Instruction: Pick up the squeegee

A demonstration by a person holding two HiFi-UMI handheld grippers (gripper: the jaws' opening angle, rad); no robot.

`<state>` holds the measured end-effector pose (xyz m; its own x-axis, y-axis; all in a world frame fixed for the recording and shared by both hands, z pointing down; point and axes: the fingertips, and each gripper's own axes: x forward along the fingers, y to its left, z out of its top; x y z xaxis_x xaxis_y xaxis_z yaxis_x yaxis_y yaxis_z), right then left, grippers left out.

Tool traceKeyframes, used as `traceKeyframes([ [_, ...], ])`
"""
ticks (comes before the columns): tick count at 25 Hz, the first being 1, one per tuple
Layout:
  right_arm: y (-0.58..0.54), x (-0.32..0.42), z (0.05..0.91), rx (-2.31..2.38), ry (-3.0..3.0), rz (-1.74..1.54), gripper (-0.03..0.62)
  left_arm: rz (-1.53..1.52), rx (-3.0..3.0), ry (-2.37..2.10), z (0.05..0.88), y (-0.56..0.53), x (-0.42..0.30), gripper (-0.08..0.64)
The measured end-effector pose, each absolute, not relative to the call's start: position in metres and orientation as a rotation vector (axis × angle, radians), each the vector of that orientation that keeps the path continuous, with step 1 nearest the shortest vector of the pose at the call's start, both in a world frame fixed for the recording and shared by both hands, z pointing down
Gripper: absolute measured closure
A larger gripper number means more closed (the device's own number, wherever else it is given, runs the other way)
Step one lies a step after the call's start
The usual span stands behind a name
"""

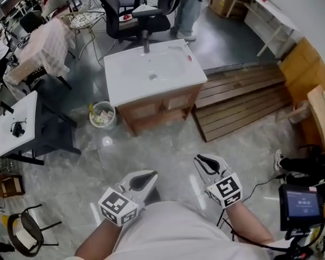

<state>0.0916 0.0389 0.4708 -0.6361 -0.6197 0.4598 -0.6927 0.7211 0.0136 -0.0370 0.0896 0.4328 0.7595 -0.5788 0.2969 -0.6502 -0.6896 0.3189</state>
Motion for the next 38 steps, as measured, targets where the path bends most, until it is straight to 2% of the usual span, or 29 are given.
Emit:
traceKeyframes([
  [7,-0.102,0.076,0.481,1.173,-2.443,0.262,0.545,0.274,2.612,-0.886,0.43,-0.021,-0.08,0.555],
  [16,-0.271,0.075,0.501,1.22,-2.404,0.259,0.529,0.222,2.499,-1.072,0.433,-0.104,-0.118,0.555],
  [26,-0.504,0.1,0.54,1.175,-2.386,0.228,0.497,0.2,2.337,-1.355,0.418,-0.219,-0.1,0.555],
  [38,-0.668,0.11,0.617,1.169,-2.29,0.21,0.451,0.249,2.167,-1.591,0.417,-0.276,-0.09,0.553],
])
